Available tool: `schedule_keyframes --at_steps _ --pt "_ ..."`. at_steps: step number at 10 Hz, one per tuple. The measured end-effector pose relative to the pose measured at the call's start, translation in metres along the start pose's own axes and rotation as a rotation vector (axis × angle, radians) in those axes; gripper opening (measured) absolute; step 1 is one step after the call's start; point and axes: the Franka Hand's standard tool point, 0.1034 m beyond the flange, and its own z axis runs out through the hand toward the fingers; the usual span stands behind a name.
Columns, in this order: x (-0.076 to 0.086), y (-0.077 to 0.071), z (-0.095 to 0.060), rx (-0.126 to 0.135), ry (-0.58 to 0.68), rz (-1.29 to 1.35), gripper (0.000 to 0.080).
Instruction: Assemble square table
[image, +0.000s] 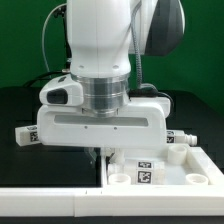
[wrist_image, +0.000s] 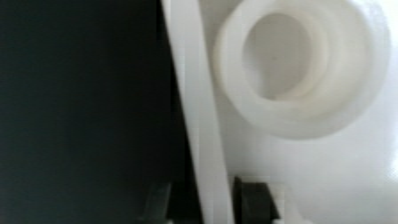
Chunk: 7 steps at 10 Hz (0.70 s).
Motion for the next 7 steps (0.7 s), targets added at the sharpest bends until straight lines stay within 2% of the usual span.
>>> schedule_keyframes --at_steps 1,2,3,4,5,6,7 --pt "0.0 0.0 0.0 0.002 0.0 -0.006 0.0071" --pt "-0.001 0.0 0.001 0.003 -0.002 -0.006 0.0138" --pt "-0.001 -0.001 0.001 0.003 -0.002 -0.006 0.0138" --pt "-0.001 -0.001 0.001 0.003 -0.002 -0.007 0.0339" --pt "-0.001 -0.002 -0.001 0.003 -0.005 -0.014 0.0486" --pt "-0.001 -0.005 -0.017 0.008 -0.017 -0.066 0.0486" --pt "0.003 -0.006 -0.032 0.013 -0.018 -0.148 0.0611"
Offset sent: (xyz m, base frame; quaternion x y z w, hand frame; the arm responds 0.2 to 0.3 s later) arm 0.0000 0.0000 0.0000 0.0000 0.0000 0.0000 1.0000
